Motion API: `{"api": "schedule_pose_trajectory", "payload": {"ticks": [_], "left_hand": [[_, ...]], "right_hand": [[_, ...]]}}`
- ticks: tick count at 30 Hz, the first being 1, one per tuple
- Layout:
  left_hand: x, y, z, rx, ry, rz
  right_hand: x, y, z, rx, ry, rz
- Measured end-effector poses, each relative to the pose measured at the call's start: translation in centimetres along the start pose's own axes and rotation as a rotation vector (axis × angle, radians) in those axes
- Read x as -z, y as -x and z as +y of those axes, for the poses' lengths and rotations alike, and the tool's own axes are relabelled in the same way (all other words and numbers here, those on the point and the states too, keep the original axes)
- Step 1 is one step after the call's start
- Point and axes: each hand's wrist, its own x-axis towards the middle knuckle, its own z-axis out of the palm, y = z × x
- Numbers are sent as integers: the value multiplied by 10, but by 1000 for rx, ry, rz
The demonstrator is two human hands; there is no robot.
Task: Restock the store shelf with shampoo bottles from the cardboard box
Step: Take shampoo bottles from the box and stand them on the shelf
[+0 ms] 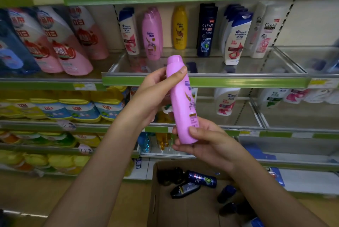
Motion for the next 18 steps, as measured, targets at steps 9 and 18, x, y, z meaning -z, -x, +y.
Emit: {"api": "schedule_pose_trajectory", "payload": {"ticks": [9,18], "left_hand": [[-9,2,5,-152,-85,43],[-14,-1,1,-177,-100,46]], "right_hand": [[7,5,-11,-56,-10,-139],[17,1,-21,24,136,83]]}}
